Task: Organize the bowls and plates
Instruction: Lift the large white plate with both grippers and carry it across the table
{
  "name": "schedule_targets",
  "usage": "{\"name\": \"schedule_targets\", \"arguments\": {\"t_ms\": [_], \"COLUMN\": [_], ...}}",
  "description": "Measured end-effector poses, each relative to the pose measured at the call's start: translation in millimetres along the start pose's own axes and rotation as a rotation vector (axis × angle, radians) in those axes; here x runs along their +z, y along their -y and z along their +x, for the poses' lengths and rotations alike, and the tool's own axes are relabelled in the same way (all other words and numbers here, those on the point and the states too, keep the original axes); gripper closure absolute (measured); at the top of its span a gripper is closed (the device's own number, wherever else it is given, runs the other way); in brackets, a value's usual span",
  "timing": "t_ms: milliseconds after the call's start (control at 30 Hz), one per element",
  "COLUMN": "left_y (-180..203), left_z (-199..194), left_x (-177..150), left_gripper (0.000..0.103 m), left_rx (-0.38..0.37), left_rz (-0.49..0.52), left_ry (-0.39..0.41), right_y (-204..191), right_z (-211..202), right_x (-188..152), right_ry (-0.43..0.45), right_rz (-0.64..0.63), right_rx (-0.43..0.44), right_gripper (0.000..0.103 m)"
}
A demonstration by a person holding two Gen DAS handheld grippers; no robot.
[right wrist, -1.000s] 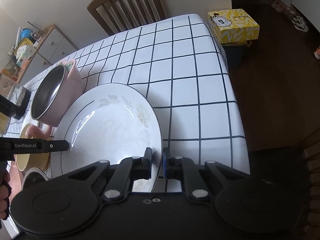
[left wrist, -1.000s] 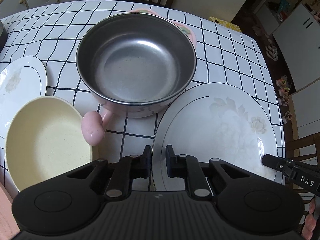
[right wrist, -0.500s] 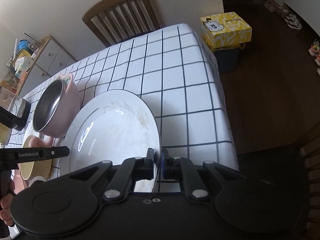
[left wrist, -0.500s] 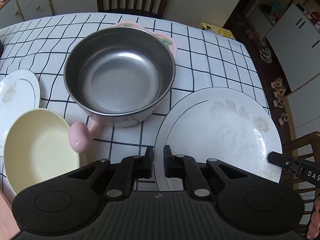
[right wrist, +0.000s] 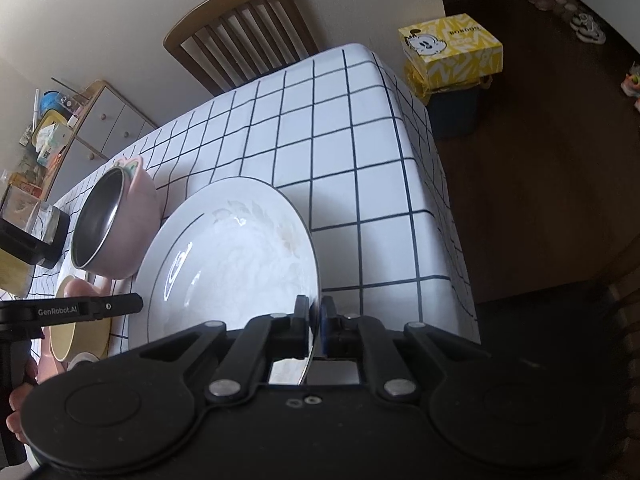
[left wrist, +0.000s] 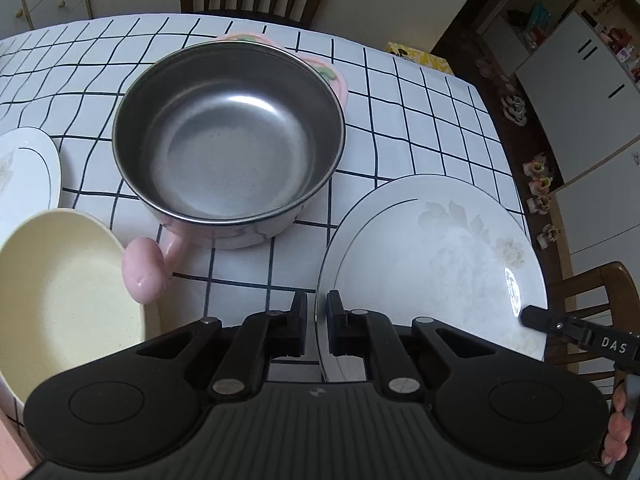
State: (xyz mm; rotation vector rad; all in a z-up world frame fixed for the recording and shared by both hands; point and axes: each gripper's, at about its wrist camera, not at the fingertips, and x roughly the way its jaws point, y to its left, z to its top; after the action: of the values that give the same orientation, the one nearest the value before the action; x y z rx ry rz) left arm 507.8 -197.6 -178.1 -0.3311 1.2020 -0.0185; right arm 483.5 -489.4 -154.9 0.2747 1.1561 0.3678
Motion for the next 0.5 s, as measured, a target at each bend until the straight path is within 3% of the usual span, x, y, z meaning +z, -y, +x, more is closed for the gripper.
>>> {"name": "schedule_targets", "arguments": {"t_ms": [500], "left_y": [7.3], "left_z": [5.4], "left_x": [-6.6], "left_gripper": [0.094], "left_rx": [-0.001], "left_rz": [0.006], "left_ry": [-0.005], "right_y": [3.5], "right_z": [7.2], "right_x": [-6.5], "right_ry": [-0.004], "right_rz": [-0.029], "right_rx": [-0.005], "right_gripper": [0.094]}}
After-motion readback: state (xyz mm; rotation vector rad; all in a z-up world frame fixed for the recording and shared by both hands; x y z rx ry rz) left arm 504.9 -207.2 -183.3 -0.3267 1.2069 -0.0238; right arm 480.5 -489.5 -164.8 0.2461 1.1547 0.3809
